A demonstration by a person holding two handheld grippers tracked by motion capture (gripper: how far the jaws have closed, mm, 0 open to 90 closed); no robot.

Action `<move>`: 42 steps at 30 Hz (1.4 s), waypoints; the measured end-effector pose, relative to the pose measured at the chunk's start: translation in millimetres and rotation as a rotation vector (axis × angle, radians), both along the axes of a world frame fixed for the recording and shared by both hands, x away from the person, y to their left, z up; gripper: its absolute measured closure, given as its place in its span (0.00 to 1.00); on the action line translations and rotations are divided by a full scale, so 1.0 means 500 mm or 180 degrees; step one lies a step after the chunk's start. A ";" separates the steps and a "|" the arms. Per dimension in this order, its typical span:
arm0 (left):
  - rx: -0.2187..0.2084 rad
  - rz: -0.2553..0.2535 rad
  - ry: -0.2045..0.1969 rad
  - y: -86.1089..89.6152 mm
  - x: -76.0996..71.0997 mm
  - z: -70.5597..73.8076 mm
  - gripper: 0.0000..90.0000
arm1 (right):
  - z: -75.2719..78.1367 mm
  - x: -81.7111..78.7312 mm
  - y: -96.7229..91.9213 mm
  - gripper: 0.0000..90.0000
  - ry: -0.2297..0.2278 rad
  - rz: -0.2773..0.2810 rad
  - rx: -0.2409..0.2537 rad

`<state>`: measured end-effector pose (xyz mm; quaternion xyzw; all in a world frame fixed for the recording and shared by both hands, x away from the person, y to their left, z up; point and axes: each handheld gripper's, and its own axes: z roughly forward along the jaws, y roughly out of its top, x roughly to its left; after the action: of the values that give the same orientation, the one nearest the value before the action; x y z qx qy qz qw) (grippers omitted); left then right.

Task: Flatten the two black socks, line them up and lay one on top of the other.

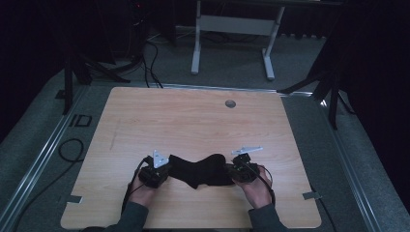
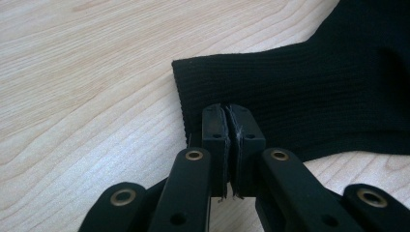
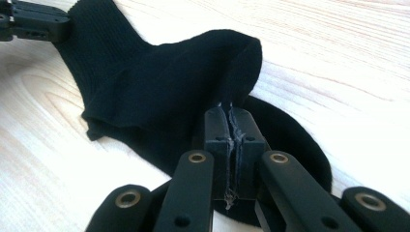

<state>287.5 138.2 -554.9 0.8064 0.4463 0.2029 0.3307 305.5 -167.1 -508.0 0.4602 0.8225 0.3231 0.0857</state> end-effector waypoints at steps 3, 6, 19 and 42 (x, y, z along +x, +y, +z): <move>-0.0001 0.0000 0.0000 0.000 0.000 0.000 0.97 | 0.002 -0.007 -0.009 0.97 0.0005 -0.0006 -0.0004; -0.0001 -0.0003 0.0000 0.000 0.000 0.000 0.96 | 0.008 -0.014 -0.020 0.97 -0.0016 -0.0017 -0.0010; -0.0020 -0.0032 0.0015 0.002 0.001 0.000 0.94 | 0.015 -0.023 -0.077 0.96 -0.0008 -0.0213 -0.0033; -0.0455 -0.0100 0.0007 0.029 0.005 0.021 0.70 | -0.014 0.019 -0.134 0.65 -0.0323 -0.0591 -0.0062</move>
<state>289.9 152.6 -544.7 0.7879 0.4472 0.1644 0.3900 315.1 -234.3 -514.8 0.5166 0.7740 0.3287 0.1612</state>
